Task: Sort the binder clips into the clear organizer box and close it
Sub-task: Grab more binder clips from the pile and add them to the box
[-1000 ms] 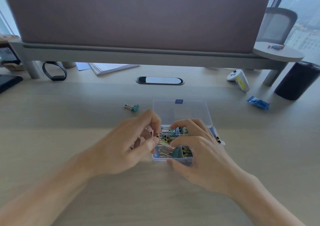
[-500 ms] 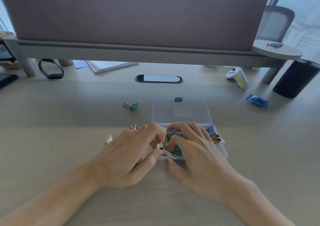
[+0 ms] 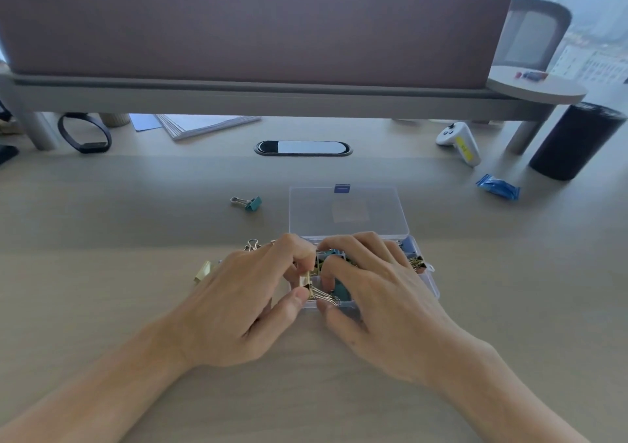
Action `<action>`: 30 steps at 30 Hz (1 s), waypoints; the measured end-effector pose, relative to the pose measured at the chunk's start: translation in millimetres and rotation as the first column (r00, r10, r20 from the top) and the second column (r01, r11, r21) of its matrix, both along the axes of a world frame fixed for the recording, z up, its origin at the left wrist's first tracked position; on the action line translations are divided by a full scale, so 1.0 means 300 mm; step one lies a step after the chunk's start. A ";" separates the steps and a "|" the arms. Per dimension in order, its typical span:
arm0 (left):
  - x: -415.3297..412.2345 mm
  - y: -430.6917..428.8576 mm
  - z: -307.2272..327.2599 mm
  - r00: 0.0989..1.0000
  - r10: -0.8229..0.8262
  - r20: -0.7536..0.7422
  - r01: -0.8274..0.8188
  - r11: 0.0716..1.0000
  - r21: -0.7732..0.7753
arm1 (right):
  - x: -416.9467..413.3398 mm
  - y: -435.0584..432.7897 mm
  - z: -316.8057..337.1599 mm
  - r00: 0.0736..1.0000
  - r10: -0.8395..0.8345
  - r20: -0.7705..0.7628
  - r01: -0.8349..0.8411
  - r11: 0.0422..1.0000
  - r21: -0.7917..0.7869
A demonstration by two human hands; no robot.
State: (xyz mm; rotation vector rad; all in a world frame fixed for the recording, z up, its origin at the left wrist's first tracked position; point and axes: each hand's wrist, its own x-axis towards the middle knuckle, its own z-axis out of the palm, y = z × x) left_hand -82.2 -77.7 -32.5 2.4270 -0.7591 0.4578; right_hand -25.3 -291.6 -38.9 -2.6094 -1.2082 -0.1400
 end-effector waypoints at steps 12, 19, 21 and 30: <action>0.005 0.007 -0.018 0.999 -0.019 0.027 0.019 1.000 0.006 | 0.011 0.000 -0.004 0.990 0.055 -0.127 -0.040 0.992 0.121; 0.005 0.017 -0.031 1.000 -0.032 -0.001 0.032 0.999 -0.029 | -0.003 -0.011 -0.003 1.000 0.007 0.019 -0.008 1.000 0.014; 0.006 0.018 -0.033 0.999 -0.037 0.011 0.037 0.999 -0.025 | -0.002 -0.017 -0.006 0.998 0.016 0.066 -0.017 1.000 0.018; 0.018 0.022 -0.045 0.998 -0.057 0.032 0.058 0.998 -0.029 | 0.016 -0.037 -0.036 0.993 0.097 0.062 -0.105 0.983 0.151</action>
